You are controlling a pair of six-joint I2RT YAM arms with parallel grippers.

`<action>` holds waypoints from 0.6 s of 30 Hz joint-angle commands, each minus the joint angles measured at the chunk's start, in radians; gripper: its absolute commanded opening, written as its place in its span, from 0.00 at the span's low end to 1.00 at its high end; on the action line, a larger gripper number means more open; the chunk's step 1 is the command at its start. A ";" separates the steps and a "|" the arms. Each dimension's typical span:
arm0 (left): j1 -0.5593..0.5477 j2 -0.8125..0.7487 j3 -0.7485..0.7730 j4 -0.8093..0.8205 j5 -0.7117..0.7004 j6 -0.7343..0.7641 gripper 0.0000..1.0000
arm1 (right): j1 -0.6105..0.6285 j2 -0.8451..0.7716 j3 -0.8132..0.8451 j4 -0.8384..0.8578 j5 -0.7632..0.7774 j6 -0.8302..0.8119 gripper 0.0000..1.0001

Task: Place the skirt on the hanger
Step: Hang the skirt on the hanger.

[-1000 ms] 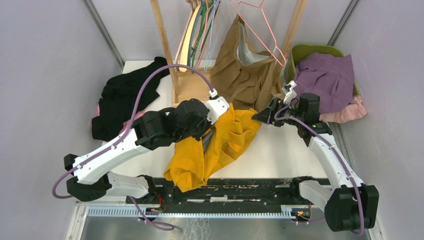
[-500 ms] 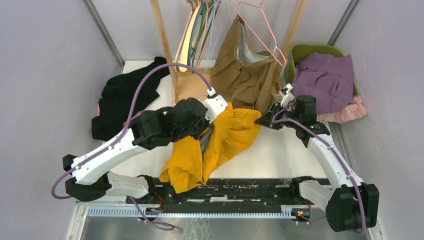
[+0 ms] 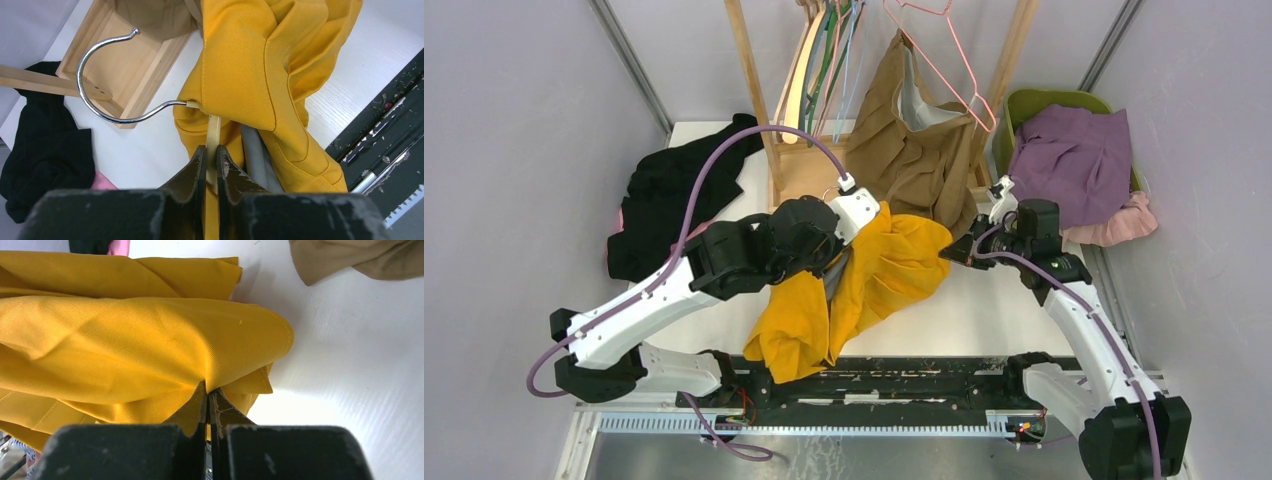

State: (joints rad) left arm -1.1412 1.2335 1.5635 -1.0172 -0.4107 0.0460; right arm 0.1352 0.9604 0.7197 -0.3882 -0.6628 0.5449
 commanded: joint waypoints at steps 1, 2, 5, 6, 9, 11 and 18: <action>-0.001 -0.052 0.053 0.110 -0.059 0.030 0.03 | -0.005 -0.043 0.057 -0.100 0.145 -0.047 0.01; -0.001 -0.054 0.051 0.109 -0.059 0.028 0.03 | -0.009 -0.046 0.063 -0.119 0.173 -0.050 0.01; -0.002 -0.064 0.049 0.110 -0.062 0.028 0.03 | -0.028 -0.041 0.078 -0.184 0.267 -0.066 0.01; -0.002 -0.068 0.047 0.109 -0.063 0.028 0.03 | -0.039 -0.039 0.076 -0.188 0.279 -0.067 0.01; -0.002 -0.077 0.049 0.109 -0.069 0.028 0.03 | -0.060 -0.033 0.065 -0.189 0.295 -0.062 0.01; -0.002 -0.082 0.048 0.107 -0.074 0.029 0.03 | -0.068 -0.035 0.060 -0.193 0.312 -0.063 0.01; -0.002 -0.091 0.058 0.104 -0.101 0.032 0.03 | -0.098 -0.051 0.074 -0.250 0.382 -0.097 0.01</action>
State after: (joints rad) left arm -1.1412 1.2037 1.5631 -1.0164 -0.4286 0.0460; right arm 0.0628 0.9287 0.7536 -0.5930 -0.3916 0.4988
